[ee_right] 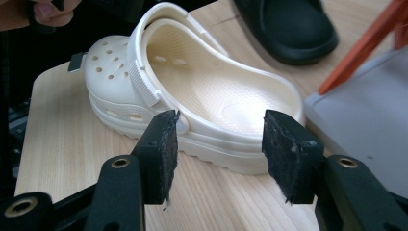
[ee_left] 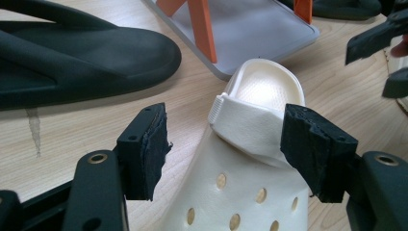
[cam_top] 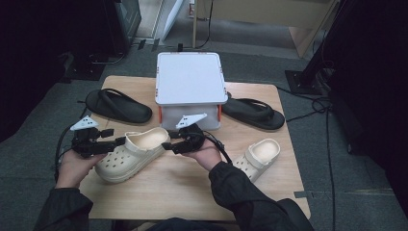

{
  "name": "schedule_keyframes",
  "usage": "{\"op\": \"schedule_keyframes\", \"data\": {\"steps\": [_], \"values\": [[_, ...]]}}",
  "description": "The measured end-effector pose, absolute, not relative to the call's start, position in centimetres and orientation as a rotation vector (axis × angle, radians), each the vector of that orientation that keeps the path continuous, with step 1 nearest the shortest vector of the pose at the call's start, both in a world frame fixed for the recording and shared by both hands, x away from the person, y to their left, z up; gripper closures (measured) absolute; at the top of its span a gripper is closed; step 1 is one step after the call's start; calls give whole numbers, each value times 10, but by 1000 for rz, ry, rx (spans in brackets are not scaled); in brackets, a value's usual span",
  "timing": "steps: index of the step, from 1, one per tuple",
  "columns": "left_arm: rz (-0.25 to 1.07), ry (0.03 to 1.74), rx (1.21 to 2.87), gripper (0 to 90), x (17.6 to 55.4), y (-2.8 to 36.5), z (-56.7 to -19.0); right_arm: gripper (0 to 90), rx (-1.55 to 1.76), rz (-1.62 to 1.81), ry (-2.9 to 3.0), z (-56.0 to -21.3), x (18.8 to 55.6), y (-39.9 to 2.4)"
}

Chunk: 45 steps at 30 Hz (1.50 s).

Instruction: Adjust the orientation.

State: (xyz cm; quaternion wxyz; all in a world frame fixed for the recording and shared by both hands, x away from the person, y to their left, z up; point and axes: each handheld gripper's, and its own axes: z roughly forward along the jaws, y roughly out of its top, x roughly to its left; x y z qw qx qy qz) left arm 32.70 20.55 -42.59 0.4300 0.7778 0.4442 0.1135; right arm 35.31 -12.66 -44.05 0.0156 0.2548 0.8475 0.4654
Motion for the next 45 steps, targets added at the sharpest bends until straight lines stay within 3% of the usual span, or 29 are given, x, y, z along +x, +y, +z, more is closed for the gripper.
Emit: {"op": "schedule_keyframes", "data": {"steps": [24, 35, 45], "values": [[290, 1108, 1918, 338, 328, 213, -425, 493, 451, 1372, 2845, -470, 359, -48], [290, 1105, 1918, 338, 328, 213, -424, 743, 557, 1302, 2903, -460, 347, -49], [282, 1080, 1930, 338, 328, 207, -424, 796, 680, 1283, 2876, -451, 328, -73]]}}
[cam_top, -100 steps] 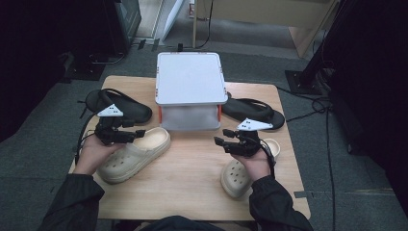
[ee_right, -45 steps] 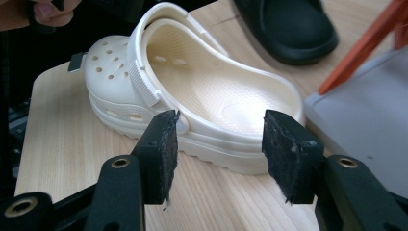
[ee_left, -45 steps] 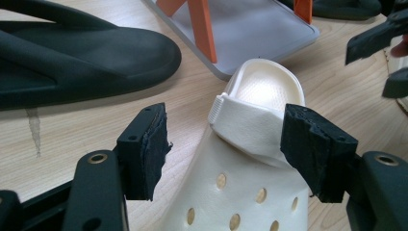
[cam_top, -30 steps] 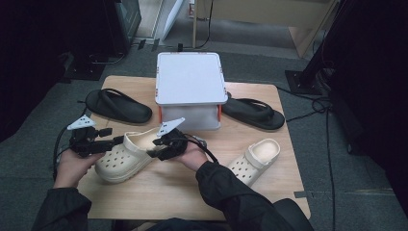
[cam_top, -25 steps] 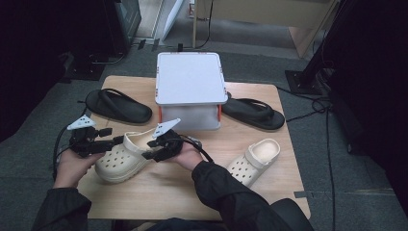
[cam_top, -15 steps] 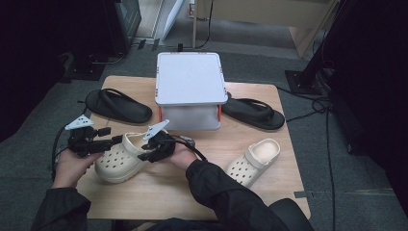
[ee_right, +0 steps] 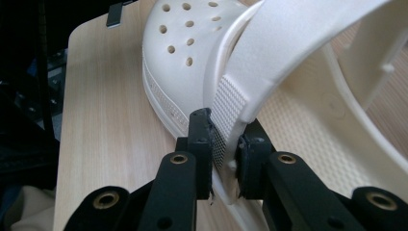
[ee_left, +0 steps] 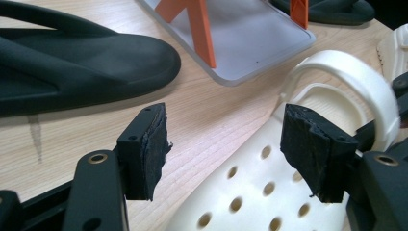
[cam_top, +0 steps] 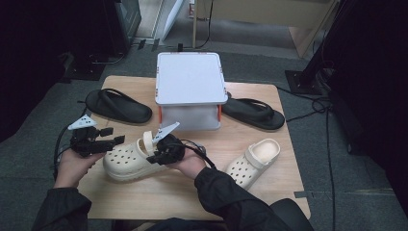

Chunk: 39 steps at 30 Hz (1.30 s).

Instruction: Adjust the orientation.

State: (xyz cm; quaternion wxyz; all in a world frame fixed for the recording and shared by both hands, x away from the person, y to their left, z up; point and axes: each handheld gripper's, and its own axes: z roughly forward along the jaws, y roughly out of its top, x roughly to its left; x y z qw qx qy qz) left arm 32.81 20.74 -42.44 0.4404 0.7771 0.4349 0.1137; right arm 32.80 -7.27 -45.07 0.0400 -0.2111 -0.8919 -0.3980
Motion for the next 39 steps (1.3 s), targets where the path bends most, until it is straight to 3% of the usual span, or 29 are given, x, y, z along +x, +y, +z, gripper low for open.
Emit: {"op": "schedule_keyframes", "data": {"steps": [10, 17, 18, 20, 21, 26, 29, 32, 33, 39], "values": [[261, 1002, 1941, 339, 335, 188, -423, 800, -908, -1308, -2724, -444, 310, -129], [263, 961, 1963, 370, 336, 172, -423, 773, -884, -1274, -2711, -455, 305, -132], [257, 962, 1964, 375, 336, 171, -424, 712, -865, -1265, -2725, -455, 304, -132], [255, 966, 1970, 379, 334, 170, -424, 671, -864, -1261, -2743, -455, 305, -131], [262, 977, 1969, 381, 332, 171, -424, 597, -858, -1263, -2736, -452, 306, -133], [247, 1039, 1944, 363, 322, 173, -429, 561, -829, -1330, -2719, -439, 305, -142], [258, 1050, 1964, 373, 309, 171, -434, 587, -840, -1374, -2704, -426, 306, -152], [282, 1047, 1995, 393, 300, 170, -439, 803, -854, -1422, -2669, -415, 306, -164], [280, 1056, 1999, 402, 299, 170, -441, 838, -864, -1415, -2672, -413, 306, -168], [277, 1100, 1982, 437, 298, 177, -446, 837, -889, -1426, -2664, -421, 320, -157]]}}
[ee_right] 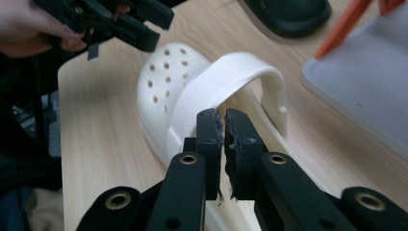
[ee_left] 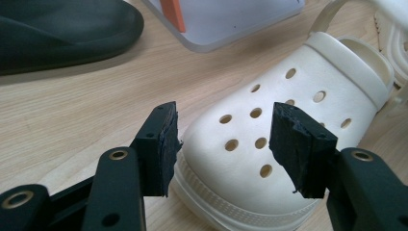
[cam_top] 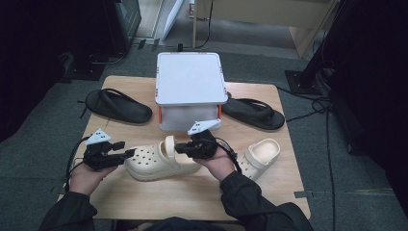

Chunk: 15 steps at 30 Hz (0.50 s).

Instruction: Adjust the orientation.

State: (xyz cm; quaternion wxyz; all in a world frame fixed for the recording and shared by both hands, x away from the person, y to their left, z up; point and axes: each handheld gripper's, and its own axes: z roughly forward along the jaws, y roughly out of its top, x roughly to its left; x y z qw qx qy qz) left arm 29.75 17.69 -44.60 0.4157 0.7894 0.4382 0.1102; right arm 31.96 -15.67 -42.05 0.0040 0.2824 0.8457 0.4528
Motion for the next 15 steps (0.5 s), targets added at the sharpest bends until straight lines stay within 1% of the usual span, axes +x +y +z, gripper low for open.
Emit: {"op": "schedule_keyframes", "data": {"steps": [3, 5, 10, 11, 12, 13, 14, 15], "values": [[275, 1104, 1982, 433, 298, 178, -446, 831, 875, 1427, 2665, -422, 323, -145], [275, 1105, 1979, 429, 298, 179, -447, 819, 834, 1400, 2691, -425, 326, -127], [285, 1088, 1978, 417, 299, 182, -444, 798, 808, 1371, 2727, -434, 332, -113], [295, 1087, 1962, 416, 300, 185, -443, 780, 809, 1369, 2724, -435, 332, -113], [291, 1091, 1939, 417, 302, 189, -441, 737, 812, 1375, 2712, -434, 335, -116], [286, 1098, 1920, 417, 303, 192, -440, 713, 804, 1386, 2700, -432, 336, -119], [286, 1105, 1910, 417, 303, 194, -440, 713, 804, 1386, 2700, -432, 336, -119], [291, 1112, 1914, 416, 304, 196, -440, 658, 734, 1402, 2655, -427, 337, -127]]}}
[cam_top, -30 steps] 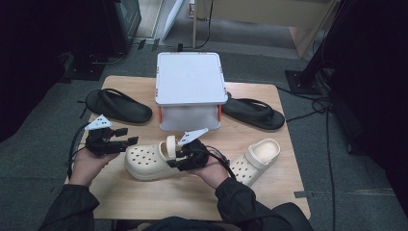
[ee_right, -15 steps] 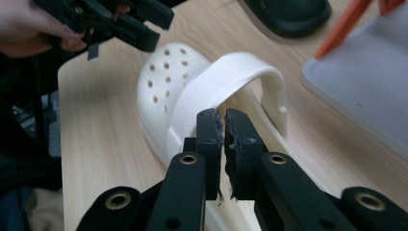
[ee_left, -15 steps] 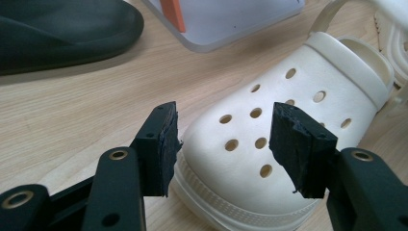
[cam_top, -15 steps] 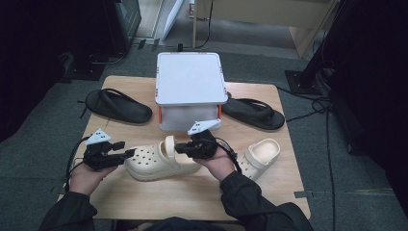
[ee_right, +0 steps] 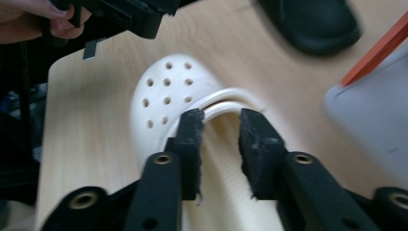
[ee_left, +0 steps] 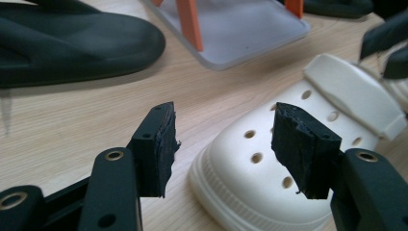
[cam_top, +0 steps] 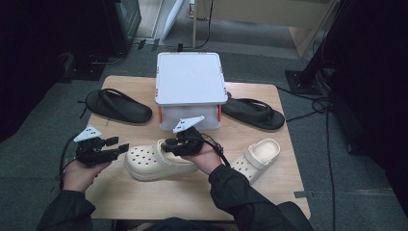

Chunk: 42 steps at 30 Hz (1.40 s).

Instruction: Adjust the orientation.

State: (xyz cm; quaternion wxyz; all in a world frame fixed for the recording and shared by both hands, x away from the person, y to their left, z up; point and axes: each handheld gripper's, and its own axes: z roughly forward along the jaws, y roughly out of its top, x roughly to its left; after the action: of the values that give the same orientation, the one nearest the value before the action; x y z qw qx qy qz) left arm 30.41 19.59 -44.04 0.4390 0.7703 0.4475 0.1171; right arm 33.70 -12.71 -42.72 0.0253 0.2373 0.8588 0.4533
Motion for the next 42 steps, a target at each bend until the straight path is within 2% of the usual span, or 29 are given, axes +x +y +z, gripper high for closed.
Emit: {"op": "schedule_keyframes", "data": {"steps": [3, 4, 10, 15, 17, 20, 22, 24, 25, 28, 31, 42], "values": [[290, 1121, 1916, 415, 306, 197, -440, 610, 669, 1398, 2628, -425, 339, -132], [293, 1115, 1911, 412, 306, 196, -439, 561, 636, 1382, 2655, -426, 345, -133], [296, 1102, 1917, 410, 305, 195, -438, 496, 611, 1270, 2732, -447, 360, -124], [292, 1106, 1903, 409, 306, 196, -438, 491, 607, 1249, 2742, -459, 368, -110], [292, 1104, 1904, 409, 306, 196, -437, 515, 612, 1243, 2754, -462, 371, -104], [294, 1101, 1905, 410, 306, 196, -437, 611, 651, 1235, 2775, -464, 372, -94], [287, 1104, 1900, 417, 306, 197, -437, 641, 681, 1219, 2786, -462, 373, -91], [282, 1107, 1900, 429, 306, 197, -436, 681, 690, 1211, 2801, -460, 373, -93], [277, 1107, 1896, 442, 306, 197, -436, 731, 702, 1171, 2808, -457, 369, -95], [287, 1101, 1904, 442, 305, 195, -435, 770, 707, 1165, 2788, -454, 365, -99], [301, 1079, 1911, 441, 304, 192, -434, 773, 977, 1194, 2740, -447, 362, -114], [271, 1019, 1924, 438, 307, 177, -433, 775, 1076, 1163, 2612, -440, 350, -146]]}}
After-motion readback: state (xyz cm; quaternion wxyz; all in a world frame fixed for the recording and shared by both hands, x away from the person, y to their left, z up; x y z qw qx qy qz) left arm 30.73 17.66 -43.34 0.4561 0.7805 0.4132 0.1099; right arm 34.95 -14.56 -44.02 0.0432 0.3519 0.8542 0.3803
